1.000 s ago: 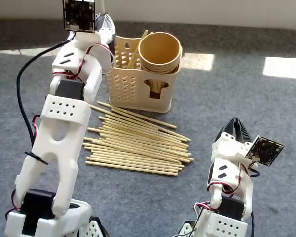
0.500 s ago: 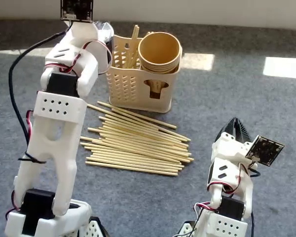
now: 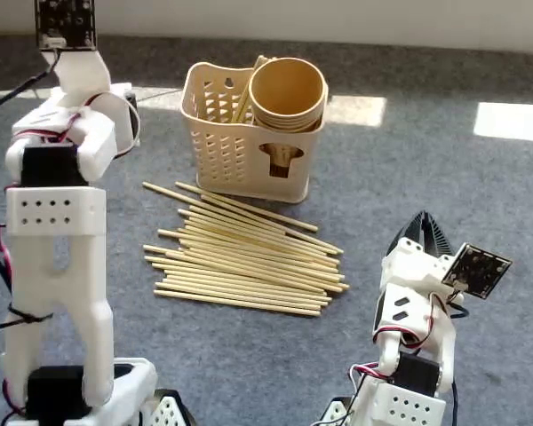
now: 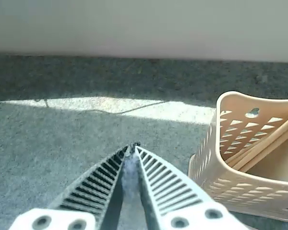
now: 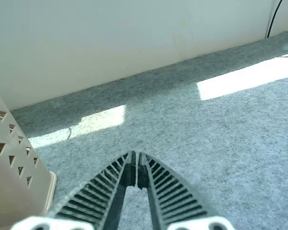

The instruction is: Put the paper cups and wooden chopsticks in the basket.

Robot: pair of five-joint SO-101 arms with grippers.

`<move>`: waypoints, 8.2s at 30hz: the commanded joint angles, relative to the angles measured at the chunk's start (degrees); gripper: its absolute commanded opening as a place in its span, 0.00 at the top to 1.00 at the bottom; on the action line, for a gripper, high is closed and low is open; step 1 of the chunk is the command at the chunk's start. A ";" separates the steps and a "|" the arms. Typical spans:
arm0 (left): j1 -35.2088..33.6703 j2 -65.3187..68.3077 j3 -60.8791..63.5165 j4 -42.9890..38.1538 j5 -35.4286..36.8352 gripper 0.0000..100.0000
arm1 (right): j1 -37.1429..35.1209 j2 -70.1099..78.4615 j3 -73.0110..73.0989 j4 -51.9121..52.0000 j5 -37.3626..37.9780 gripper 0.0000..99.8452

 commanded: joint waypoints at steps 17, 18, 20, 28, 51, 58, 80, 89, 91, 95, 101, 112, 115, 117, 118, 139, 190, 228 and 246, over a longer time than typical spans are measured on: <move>-12.79 -22.99 42.24 -3.43 -1.05 0.99 | -0.57 -0.31 -0.04 -1.71 1.58 0.97; -12.70 -23.43 44.44 -4.92 -1.05 0.99 | -0.75 -0.31 -0.04 -1.54 2.55 0.97; -12.88 -24.22 48.57 -8.09 -1.05 0.99 | -1.89 0.13 -0.04 -1.54 3.96 0.97; -13.05 -24.92 55.25 -14.07 -1.05 0.99 | -8.48 0.31 -3.21 8.92 8.53 0.97; -23.08 -24.92 57.80 -18.37 -0.70 0.99 | -41.71 1.36 -23.96 36.62 23.82 0.97; -25.10 -24.84 57.98 -19.60 -0.70 0.99 | -52.88 22.02 -32.22 36.18 23.82 0.97; -26.77 -24.92 59.30 -22.86 -0.62 0.99 | -66.68 72.66 -45.67 22.64 29.80 0.91; -26.51 -24.92 59.38 -22.86 -0.62 0.99 | -66.77 82.33 -45.67 17.19 29.89 0.93; -26.51 -24.92 59.38 -22.86 -0.62 0.99 | -66.77 83.74 -45.67 15.96 29.89 0.93; -26.51 -24.84 59.38 -22.86 -0.62 0.99 | -66.51 85.49 -45.67 14.55 30.33 0.93; -26.51 -24.84 59.38 -22.86 -0.62 0.99 | -65.01 86.02 -45.67 14.55 32.09 0.93; -26.59 -24.66 59.38 -22.86 -0.62 0.99 | -62.99 86.11 -45.49 12.26 32.26 0.93; -26.59 -24.66 59.38 -22.86 -0.62 0.99 | -63.08 86.11 -45.14 9.54 32.26 0.93; -26.59 -24.57 59.38 -22.86 -0.62 0.99 | -63.08 86.11 -45.05 9.54 32.26 0.93; -26.59 -24.57 59.38 -22.86 -0.62 0.99 | -63.08 86.20 -45.05 9.54 32.26 0.93; -26.77 -24.57 59.38 -22.86 -0.62 0.99 | -62.99 94.99 -43.91 9.63 32.26 1.00; -24.84 -24.92 63.34 -28.48 -0.70 0.99 | -59.12 42.33 -63.43 12.18 27.78 0.99; -24.84 -24.92 63.34 -28.48 -0.70 0.99 | -46.99 83.21 -57.01 -61.67 27.78 0.99; -24.84 -24.92 63.34 -28.57 -0.88 0.99 | -45.41 88.57 -56.48 -62.46 27.69 0.99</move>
